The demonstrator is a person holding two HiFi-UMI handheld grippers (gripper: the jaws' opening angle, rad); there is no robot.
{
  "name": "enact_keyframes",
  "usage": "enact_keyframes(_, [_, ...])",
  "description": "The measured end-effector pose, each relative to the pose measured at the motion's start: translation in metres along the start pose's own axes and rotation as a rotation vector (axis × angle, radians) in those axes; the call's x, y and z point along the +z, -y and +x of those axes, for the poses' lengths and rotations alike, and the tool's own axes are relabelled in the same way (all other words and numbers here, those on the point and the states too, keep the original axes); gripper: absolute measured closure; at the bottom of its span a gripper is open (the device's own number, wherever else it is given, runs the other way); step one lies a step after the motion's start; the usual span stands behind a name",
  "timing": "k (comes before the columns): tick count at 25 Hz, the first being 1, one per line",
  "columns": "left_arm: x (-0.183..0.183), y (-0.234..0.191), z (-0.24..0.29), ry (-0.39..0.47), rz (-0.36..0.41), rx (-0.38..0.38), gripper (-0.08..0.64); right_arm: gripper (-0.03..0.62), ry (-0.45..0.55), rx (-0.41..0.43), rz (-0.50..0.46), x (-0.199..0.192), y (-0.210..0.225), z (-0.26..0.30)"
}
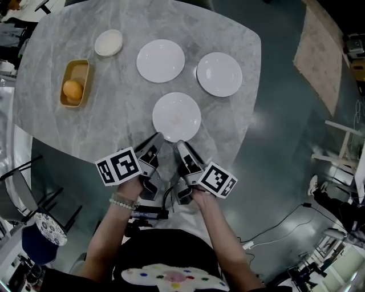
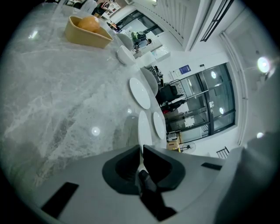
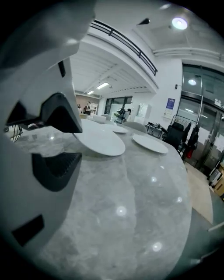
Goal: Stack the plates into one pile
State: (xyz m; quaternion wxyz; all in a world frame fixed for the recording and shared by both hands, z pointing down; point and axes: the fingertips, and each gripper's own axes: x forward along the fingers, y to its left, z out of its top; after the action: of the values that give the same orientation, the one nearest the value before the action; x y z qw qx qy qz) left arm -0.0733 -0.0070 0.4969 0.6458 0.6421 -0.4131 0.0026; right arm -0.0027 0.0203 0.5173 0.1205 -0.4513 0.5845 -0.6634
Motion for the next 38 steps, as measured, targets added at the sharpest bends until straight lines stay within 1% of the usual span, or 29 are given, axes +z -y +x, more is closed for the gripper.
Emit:
enact_keyframes(4, [0.001,-0.001,0.0,-0.002,0.004,0.004,0.529,0.466,0.015,0.014,0.055,-0.001,0.002,0.004])
enact_keyframes(9, [0.0,-0.003,0.001,-0.007,0.015,0.009,0.529,0.515,0.044,0.034,0.077,0.004,-0.001,0.008])
enact_keyframes(15, [-0.001,-0.003,0.002,-0.004,0.019,0.001,0.528,0.517,0.047,0.03,0.004,0.007,-0.003,0.007])
enact_keyframes(19, [-0.004,-0.003,0.003,-0.006,0.033,0.004,0.525,0.518,0.049,0.03,-0.022,0.01,-0.004,0.005])
enact_keyframes(26, [-0.007,0.0,0.003,-0.016,0.1,0.015,0.525,0.528,0.029,0.02,-0.087,0.013,-0.006,0.0])
enact_keyframes(33, [-0.005,0.011,0.01,-0.01,0.115,-0.003,0.522,0.528,0.051,0.025,-0.114,0.026,-0.012,-0.004])
enact_keyframes(38, [-0.005,0.022,0.022,-0.02,0.138,-0.019,0.52,0.529,0.069,0.021,-0.134,0.042,-0.012,-0.009])
